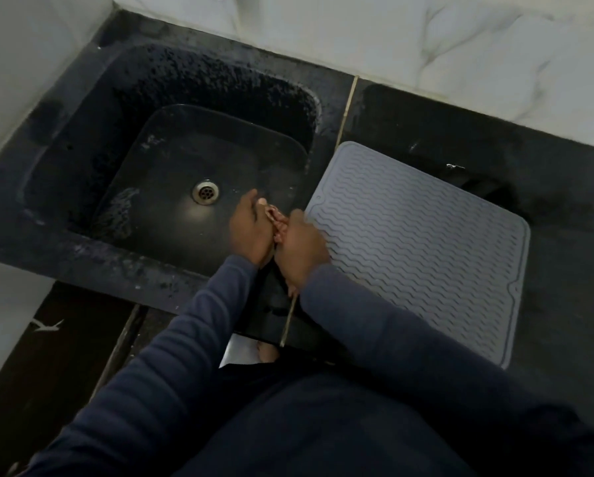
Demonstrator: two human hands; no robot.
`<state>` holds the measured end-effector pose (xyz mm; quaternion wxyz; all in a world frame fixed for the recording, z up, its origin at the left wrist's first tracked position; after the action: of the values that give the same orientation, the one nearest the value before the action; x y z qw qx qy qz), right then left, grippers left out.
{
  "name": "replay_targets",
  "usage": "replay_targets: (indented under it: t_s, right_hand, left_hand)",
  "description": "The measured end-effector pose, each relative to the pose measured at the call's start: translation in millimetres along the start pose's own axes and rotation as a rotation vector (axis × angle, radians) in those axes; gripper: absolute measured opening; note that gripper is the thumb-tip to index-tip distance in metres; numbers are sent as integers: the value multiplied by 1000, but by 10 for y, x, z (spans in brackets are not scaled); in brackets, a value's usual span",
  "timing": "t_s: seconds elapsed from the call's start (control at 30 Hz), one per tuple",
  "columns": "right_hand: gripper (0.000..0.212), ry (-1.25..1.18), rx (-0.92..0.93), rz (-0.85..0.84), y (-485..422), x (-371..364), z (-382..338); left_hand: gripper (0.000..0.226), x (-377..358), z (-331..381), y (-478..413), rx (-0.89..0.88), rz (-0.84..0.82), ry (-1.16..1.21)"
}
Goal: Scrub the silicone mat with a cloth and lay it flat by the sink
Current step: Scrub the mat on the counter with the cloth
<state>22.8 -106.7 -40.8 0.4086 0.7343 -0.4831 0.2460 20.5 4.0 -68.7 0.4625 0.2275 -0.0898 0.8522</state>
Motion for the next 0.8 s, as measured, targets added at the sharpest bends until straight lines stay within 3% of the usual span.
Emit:
replay_targets:
  t_s: [0.17,0.33,0.47,0.53,0.67,0.8]
  right_hand:
    - [22,-408,-59,75,-106,376,181]
    - [24,-329,-226,204,138,525,802]
    - [36,-409,-36,-58,95,185,486]
    - [40,-465,-64,-48,43,258,445]
    - [27,-157,-157,163,127,677,948]
    - [36,99,-350,261,530,1070,1981]
  left_hand:
    - [37,70,101,-86,-34,58,47]
    - [31,-105,348,68,-211,53,111]
    - [39,-398,487,100,-230,-22,203]
    - [42,-488,609,87,-229,-42,232]
    - [42,-710,796,126,-322,-200,149]
    - [71,-1110,508,237,-644,-530,-339]
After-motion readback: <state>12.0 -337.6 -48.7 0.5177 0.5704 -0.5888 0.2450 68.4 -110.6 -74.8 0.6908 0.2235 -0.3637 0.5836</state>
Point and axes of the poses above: each hand's wrist, its own y-axis away from the middle knuckle, its own x-axis out of the back of the hand, z = x × y, the point moved 3 cm from there along -y, towards the middle knuckle, and after that the axes turned 7 degrees about -x, right-handed, at the moved point
